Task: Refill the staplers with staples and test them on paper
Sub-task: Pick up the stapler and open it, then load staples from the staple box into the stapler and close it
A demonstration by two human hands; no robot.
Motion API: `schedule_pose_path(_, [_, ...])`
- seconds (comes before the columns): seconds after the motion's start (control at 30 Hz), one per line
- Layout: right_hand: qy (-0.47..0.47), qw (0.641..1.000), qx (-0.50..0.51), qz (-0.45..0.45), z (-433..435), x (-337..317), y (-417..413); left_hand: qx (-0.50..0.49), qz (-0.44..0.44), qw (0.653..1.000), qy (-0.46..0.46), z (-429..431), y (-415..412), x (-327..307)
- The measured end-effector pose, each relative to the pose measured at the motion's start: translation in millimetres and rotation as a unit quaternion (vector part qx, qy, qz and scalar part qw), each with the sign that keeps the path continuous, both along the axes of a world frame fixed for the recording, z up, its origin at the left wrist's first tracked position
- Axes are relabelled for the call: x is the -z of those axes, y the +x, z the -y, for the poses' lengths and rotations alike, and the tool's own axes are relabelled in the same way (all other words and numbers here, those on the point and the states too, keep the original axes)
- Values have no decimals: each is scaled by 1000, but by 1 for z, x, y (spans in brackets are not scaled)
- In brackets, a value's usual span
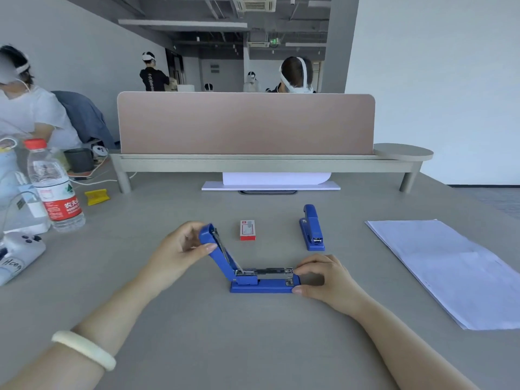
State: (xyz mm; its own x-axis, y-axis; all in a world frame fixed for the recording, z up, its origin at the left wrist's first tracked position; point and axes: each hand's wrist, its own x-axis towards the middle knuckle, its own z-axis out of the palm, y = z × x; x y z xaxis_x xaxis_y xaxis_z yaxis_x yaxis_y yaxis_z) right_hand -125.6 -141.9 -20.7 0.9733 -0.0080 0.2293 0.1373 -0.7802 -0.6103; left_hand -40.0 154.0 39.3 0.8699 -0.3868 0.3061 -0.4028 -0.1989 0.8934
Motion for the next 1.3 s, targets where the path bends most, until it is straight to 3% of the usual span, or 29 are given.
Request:
schedule_pose_path(0.27, [6,1000,-7,-8,0,-2,1,0,-46,988,148,-49,13,35])
schedule_pose_path(0.5, [9,1000,-2,-12,1,0,4,-15,-2,971,238,-49,21,42])
schedule_pose_path(0.9, [8,999,1,-38,-3,-6,0,-24,13,960,278,-43,12,37])
schedule_pose_path(1.0, [72,994,-28,-76,-1,-17,0,-33,-36,971,236,-37,14,28])
schedule_pose_path(1.1, [145,985,36,-84,4,-27,8,-82,-36,975,205,-8,29,19])
schedule_pose_path(1.3, [174,982,49,-53,-9,-26,41,-111,-12,943,314,78,60,9])
